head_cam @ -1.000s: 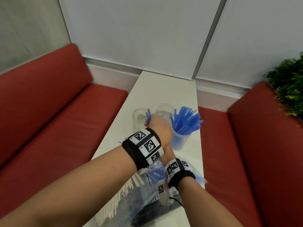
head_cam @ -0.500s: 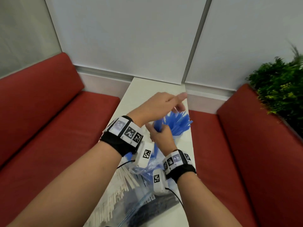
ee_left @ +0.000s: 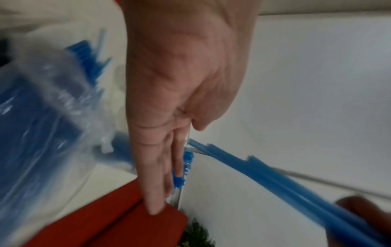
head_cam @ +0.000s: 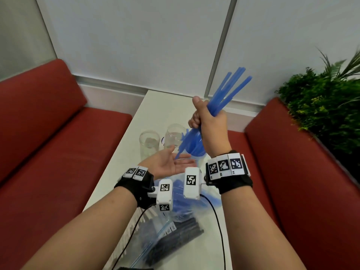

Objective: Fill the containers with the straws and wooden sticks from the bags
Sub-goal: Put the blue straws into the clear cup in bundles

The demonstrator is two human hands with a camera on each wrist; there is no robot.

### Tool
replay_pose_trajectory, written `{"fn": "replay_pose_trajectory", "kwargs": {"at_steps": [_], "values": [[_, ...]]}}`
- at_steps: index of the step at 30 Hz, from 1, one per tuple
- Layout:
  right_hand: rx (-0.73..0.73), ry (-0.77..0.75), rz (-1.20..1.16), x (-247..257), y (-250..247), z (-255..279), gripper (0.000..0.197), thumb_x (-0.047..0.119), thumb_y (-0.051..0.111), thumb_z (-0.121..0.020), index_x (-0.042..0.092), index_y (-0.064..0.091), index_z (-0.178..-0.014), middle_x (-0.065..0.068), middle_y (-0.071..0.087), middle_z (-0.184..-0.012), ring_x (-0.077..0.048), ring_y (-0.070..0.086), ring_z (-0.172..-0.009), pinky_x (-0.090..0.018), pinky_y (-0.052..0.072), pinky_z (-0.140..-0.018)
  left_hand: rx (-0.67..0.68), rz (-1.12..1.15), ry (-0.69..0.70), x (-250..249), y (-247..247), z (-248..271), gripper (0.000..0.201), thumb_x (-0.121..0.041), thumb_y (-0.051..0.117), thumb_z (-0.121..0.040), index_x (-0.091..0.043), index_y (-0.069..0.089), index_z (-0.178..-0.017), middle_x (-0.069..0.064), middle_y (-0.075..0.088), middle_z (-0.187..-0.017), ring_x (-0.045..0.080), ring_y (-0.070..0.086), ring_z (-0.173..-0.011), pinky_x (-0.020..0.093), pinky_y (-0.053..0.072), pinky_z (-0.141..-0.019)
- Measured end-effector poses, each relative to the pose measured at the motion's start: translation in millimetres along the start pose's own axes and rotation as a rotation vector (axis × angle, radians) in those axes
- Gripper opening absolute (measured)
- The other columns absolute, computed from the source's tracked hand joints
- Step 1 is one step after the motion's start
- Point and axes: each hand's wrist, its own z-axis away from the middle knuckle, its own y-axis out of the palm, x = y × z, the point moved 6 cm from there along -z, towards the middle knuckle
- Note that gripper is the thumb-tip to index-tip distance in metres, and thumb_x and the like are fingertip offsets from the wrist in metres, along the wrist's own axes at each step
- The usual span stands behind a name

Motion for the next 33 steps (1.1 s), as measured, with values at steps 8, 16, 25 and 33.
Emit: {"fn": "replay_pose_trajectory", "kwargs": {"at_steps": [8,16,25,33], "values": [[0.090,0.084,0.163,-25.7,10.6,21.1,0.039,0.028,0.073,-0.091,0.026,0.055,-0.056,-0.002,0.053,-0.056,-0.019,0.050,-0.055,-0.033,0.047,-0.063,0.196,0.166,0.113,-2.1,33.4,9.2,0.035,-0.009,0.039,-0.098,0.010,0.053,-0.125,0.025,0.056,-0.130,0.034,0.054,-0.122,0.042,0.037,-0.111],[0.116,0.155,0.194,-38.9,1.9,38.3,0.035,0.020,0.070,-0.094,0.018,0.053,-0.064,-0.008,0.051,-0.060,-0.018,0.050,-0.055,-0.025,0.045,-0.055,0.098,0.108,-0.073,13.9,19.3,10.4,0.031,-0.024,0.055,-0.089,-0.005,0.062,-0.065,0.001,0.046,-0.055,0.006,0.040,-0.034,0.013,0.023,-0.023],[0.150,0.098,-0.102,-1.4,15.2,17.4,0.041,0.019,0.068,-0.096,0.021,0.043,-0.063,0.000,0.036,-0.055,-0.016,0.034,-0.049,-0.032,0.040,-0.058,0.042,0.077,-0.108,5.3,0.5,13.2,0.018,-0.020,0.060,-0.087,-0.008,0.052,-0.076,0.007,0.051,-0.061,0.008,0.040,-0.030,0.013,0.023,-0.023],[0.115,0.138,-0.072,-9.6,3.8,17.1,0.048,0.019,0.067,-0.097,0.019,0.036,-0.060,-0.001,0.030,-0.055,-0.016,0.030,-0.049,-0.029,0.041,-0.056,-0.044,0.184,-0.144,7.3,-6.9,4.7,0.023,-0.017,0.066,-0.078,0.004,0.057,-0.071,0.009,0.053,-0.061,0.010,0.046,-0.031,0.015,0.030,-0.023]]}}
